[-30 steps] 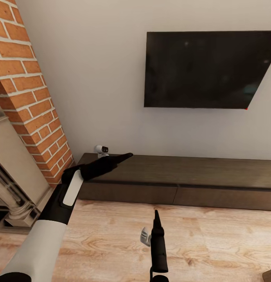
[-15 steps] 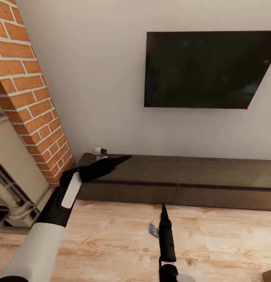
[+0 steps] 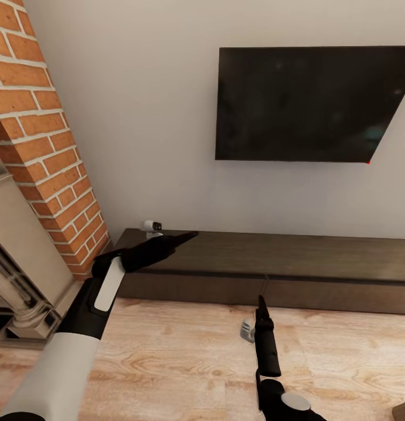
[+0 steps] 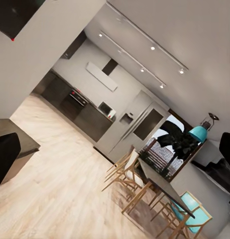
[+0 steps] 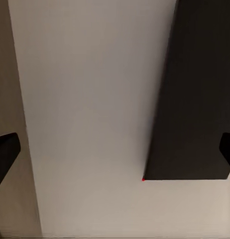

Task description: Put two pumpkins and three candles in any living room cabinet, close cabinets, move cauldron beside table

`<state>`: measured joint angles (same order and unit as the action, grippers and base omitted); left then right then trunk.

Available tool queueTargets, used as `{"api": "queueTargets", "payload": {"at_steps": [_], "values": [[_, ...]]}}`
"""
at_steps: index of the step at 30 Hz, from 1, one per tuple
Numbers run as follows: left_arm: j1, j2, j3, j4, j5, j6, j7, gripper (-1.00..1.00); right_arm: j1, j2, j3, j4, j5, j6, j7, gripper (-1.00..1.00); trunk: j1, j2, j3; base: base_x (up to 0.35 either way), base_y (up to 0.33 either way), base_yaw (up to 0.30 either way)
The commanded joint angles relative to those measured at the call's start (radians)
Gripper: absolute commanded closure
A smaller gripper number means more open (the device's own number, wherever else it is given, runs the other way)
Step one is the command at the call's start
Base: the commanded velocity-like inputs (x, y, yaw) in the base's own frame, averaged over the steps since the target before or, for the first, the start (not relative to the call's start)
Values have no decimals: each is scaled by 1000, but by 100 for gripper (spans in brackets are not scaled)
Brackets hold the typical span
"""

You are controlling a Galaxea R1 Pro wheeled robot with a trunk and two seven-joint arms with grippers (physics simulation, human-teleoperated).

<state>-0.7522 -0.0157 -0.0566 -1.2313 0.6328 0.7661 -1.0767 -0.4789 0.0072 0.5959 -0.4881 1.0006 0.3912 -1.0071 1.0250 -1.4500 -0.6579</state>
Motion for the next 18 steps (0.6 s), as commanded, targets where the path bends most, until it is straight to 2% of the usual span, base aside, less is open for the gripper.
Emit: {"api": "queueTargets", "payload": {"at_steps": [1, 4, 5, 14, 18], "values": [[0, -4, 0, -1, 0, 0, 2, -100, -6, -6, -6, 6, -1, -6, 0, -100, 0, 0, 0, 0, 0, 0], [0, -7, 0, -1, 0, -1, 4, -100, -23, -23, -23, 23, -1, -23, 1, -100, 0, 0, 0, 0, 0, 0], [1, -7, 0, 0, 0, -1, 3, -100, -39, -34, -84, 73, -1, -51, 1, -100, 0, 0, 0, 0, 0, 0], [1, -7, 0, 4, 2, -25, 3, -100, -41, -31, -81, 88, 10, -64, 1, -100, 0, 0, 0, 7, 0, 0], [1, -7, 0, 4, 1, -26, 2, -100, -41, -30, -78, 98, 12, -66, 1, -100, 0, 0, 0, 240, 0, 0]]}}
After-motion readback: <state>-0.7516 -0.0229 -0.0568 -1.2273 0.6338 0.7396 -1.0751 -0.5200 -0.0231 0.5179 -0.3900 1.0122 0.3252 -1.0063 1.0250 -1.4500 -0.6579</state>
